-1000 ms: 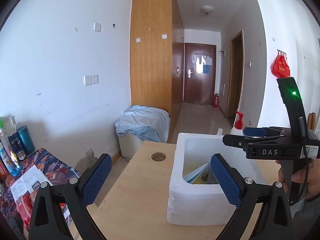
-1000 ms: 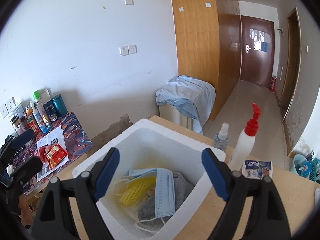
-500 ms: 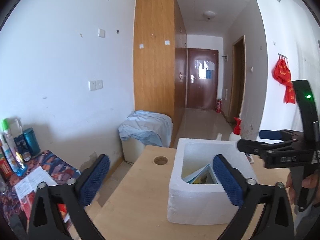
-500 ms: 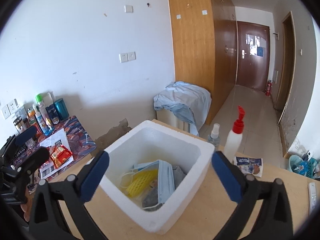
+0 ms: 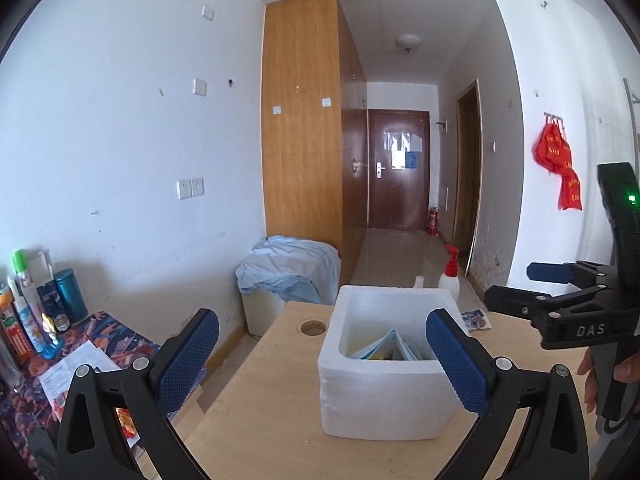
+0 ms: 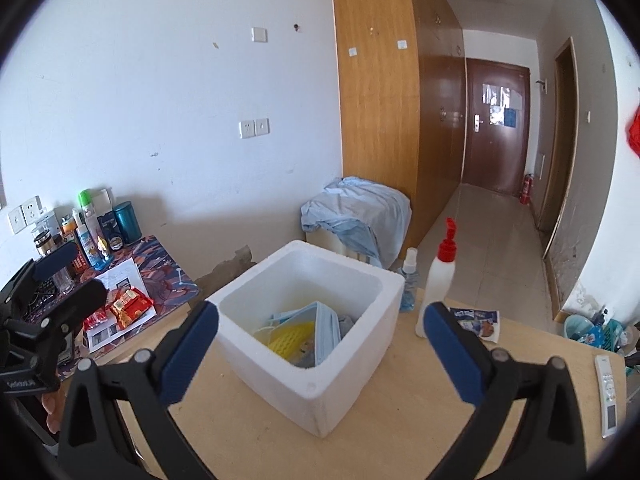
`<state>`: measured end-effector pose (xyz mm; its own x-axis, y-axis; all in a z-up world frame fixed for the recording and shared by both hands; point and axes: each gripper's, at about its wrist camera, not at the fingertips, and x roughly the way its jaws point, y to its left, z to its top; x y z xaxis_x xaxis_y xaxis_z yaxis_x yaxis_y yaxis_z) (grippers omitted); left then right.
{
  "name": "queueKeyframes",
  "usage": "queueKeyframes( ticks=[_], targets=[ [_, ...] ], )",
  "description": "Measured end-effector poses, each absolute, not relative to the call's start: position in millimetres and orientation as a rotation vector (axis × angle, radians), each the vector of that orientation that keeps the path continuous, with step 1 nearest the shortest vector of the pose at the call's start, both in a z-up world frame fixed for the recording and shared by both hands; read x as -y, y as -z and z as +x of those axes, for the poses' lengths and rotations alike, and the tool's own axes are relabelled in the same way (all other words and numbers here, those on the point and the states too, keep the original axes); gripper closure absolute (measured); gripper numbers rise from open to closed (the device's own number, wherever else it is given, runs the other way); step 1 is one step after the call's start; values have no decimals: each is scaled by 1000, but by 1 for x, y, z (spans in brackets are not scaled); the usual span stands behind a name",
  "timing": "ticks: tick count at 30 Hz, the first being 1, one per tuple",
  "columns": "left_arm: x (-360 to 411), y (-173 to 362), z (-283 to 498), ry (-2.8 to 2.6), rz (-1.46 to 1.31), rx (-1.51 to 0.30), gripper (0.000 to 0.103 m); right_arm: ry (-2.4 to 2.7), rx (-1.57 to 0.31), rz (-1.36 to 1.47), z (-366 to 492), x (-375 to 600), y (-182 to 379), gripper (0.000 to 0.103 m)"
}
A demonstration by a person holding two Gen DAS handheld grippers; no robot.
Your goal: Organize soft objects
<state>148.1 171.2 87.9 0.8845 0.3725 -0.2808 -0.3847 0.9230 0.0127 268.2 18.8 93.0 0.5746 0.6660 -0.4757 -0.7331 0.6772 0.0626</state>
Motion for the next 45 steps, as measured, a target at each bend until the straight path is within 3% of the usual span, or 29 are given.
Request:
queueKeyframes(
  ticks=[23, 45],
  targets=[
    [-118, -104, 95, -323, -14, -226, 0, -745, -403, -89, 186, 61, -112, 0],
    [-80, -93, 66, -243, 7, -159, 0, -683, -340, -47, 146, 98, -86, 0]
  ],
)
